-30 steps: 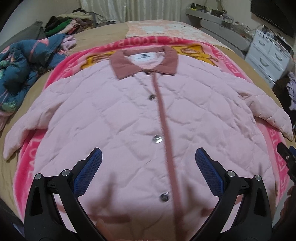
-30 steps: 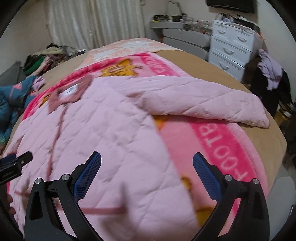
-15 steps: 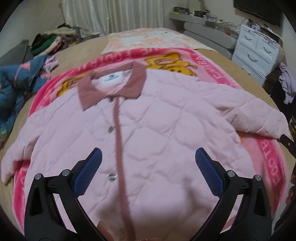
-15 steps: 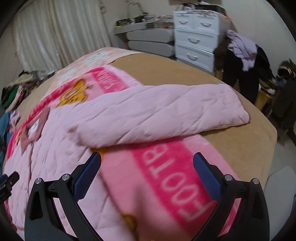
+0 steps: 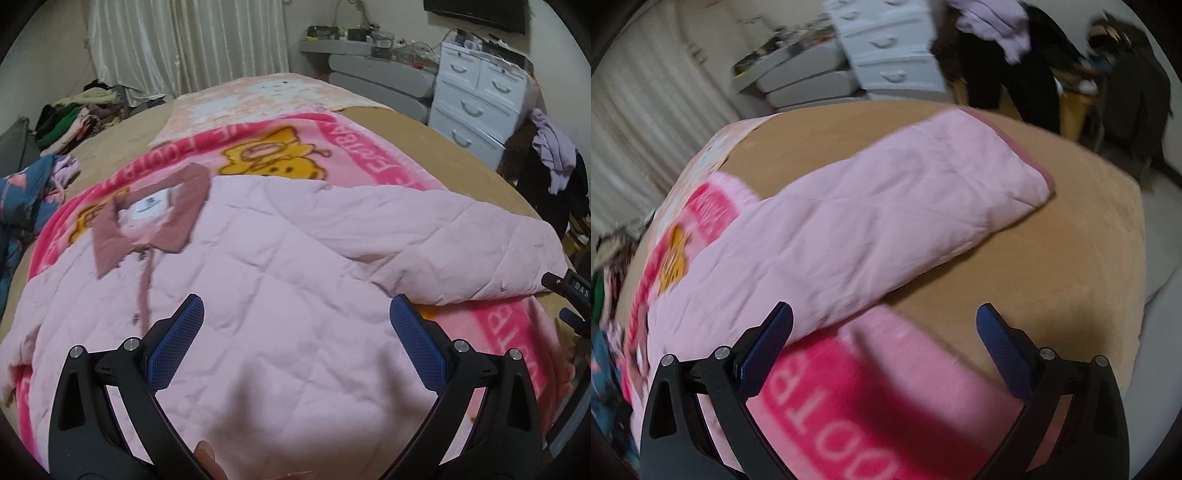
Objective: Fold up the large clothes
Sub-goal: 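Move the right tool to the jacket sleeve and grasp its cuff, then lift the sleeve with the right tool and fold it across the jacket front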
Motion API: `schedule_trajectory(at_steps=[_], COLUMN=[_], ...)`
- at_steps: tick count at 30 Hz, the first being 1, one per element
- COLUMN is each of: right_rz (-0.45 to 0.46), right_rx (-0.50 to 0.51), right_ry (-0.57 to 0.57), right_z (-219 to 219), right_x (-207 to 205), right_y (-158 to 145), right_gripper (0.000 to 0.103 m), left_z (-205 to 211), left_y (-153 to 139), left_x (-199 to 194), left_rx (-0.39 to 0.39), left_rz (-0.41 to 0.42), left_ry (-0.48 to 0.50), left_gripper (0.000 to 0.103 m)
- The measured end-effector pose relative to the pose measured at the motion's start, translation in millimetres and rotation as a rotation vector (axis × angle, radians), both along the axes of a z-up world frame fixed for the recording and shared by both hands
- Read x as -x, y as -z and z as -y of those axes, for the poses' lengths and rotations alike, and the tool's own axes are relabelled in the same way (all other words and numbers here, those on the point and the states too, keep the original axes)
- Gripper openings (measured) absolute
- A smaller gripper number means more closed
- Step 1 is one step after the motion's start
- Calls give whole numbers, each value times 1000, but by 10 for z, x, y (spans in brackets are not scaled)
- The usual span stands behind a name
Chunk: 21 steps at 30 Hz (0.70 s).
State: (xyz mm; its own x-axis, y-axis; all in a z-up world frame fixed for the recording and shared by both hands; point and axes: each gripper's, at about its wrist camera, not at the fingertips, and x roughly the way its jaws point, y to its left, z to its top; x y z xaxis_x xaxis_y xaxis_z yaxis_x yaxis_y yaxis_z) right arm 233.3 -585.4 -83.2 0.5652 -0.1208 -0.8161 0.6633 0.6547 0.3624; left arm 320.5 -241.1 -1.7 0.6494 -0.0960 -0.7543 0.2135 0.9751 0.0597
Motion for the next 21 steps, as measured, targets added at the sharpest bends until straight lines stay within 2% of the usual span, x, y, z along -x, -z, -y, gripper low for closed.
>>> schedule_trajectory(at_steps=[6, 11, 13, 18, 21], right_rz=[43, 83, 96, 130, 177], right_rx=[-102, -86, -78, -69, -43], right_ry=[79, 94, 102, 97, 65], right_z=[421, 619, 685, 772, 795], right_x=[-61, -173, -192, -197, -175], right_y=[242, 270, 278, 248, 133], right_gripper=[99, 99, 90, 56, 39], left_z=[234, 306, 298, 223, 128], left_y=[148, 263, 309, 407, 404], left_x=[-58, -112, -134, -171, -183], left_rx=[-26, -32, -32, -44, -47], left_rz=[-24, -62, -80, -105, -108], left_ry=[18, 22, 16, -9, -32], left_gripper=[95, 95, 95, 95, 95])
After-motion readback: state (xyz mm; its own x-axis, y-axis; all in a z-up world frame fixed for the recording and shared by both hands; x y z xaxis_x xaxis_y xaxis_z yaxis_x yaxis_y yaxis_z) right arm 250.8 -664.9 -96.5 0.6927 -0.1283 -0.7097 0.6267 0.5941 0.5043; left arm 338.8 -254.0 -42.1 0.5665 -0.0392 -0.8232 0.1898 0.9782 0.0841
